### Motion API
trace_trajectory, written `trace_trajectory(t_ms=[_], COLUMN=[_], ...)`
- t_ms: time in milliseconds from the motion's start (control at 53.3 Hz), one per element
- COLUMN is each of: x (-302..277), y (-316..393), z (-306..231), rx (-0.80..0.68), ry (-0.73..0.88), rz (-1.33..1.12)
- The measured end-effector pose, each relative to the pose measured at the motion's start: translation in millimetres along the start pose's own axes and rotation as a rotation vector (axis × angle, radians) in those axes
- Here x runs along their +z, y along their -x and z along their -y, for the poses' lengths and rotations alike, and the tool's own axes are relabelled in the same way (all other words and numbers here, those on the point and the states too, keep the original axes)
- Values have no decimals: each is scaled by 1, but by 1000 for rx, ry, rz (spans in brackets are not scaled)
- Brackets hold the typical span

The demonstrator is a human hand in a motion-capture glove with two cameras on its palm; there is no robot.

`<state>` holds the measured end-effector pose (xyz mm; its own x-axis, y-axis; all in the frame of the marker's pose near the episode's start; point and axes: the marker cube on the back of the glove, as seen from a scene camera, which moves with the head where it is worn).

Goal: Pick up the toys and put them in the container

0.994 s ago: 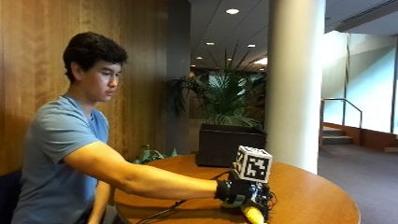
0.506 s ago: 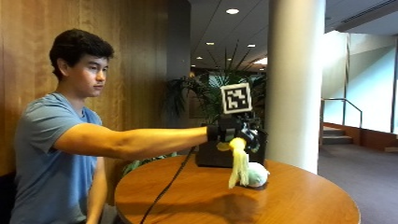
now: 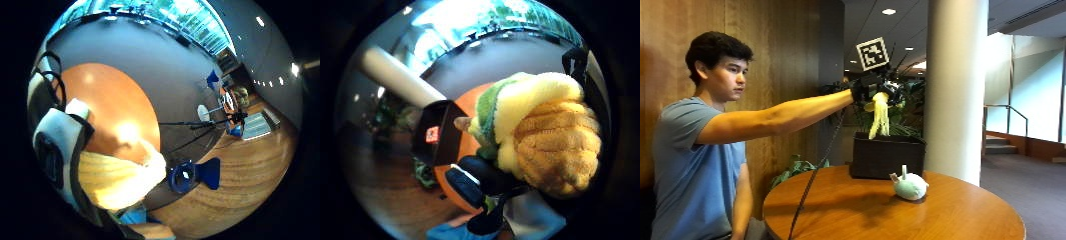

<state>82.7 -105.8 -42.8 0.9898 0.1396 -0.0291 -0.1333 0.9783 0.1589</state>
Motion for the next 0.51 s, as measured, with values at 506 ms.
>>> trace_trajectory(t_ms=[506], x=[-40], y=[242], z=[-2], rx=[-282], ry=[-81], rz=[126])
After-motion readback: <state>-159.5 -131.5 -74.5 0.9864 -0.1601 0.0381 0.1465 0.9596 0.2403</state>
